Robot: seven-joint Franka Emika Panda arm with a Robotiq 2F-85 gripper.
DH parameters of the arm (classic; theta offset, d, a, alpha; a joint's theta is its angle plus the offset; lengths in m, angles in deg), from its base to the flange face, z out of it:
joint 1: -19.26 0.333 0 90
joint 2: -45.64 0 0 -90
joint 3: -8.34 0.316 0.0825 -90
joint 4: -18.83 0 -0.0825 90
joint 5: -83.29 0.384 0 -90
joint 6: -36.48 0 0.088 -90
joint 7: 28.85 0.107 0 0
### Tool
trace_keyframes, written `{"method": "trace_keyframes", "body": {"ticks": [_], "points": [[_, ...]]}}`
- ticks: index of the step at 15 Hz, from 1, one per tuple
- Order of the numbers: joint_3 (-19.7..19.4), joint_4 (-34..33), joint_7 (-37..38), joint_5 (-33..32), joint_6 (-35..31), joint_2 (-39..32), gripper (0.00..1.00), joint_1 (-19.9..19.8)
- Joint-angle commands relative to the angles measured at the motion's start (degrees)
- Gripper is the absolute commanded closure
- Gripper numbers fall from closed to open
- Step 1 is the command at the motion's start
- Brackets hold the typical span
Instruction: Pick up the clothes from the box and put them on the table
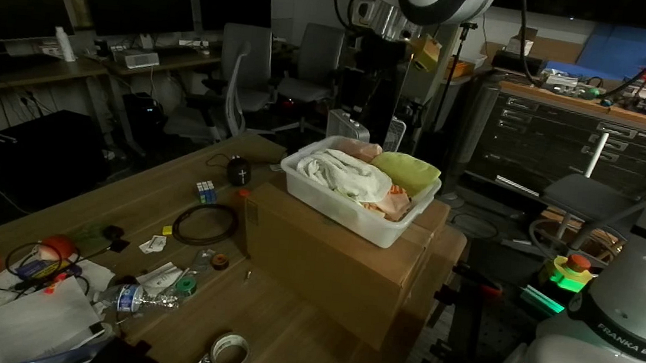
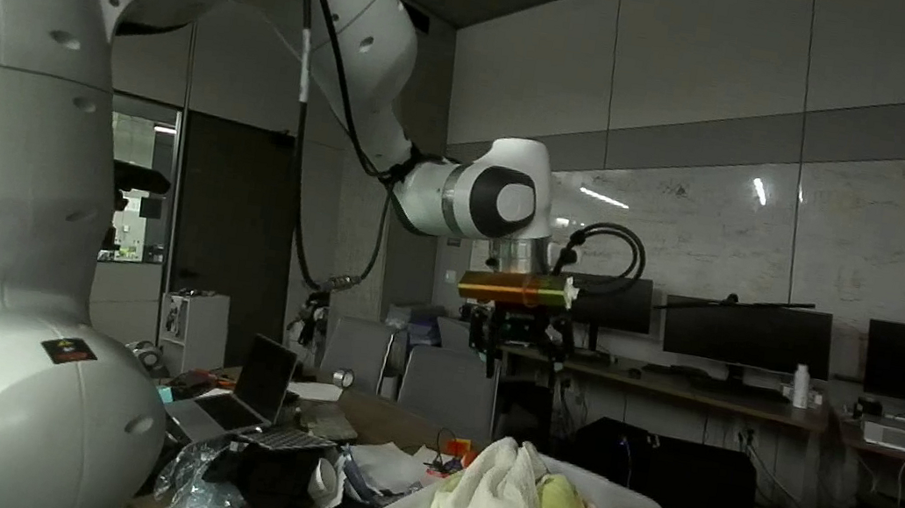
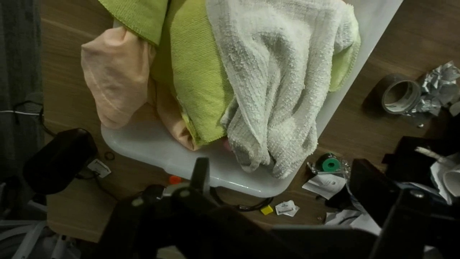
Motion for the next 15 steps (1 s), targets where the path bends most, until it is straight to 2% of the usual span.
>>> {"method": "trace_keyframes", "body": {"ticks": [1,7,15], "points": [[1.6,-4.3,2.6,-2.9,-0.3,-7.1,0.00,-1.3],[2.1,-10.2,3.3,-5.2,1.9,-17.2,0.00,-2.2],[3.2,-18.3,1.0,-2.7,7.1,-27.6,0.00,-6.1]]}}
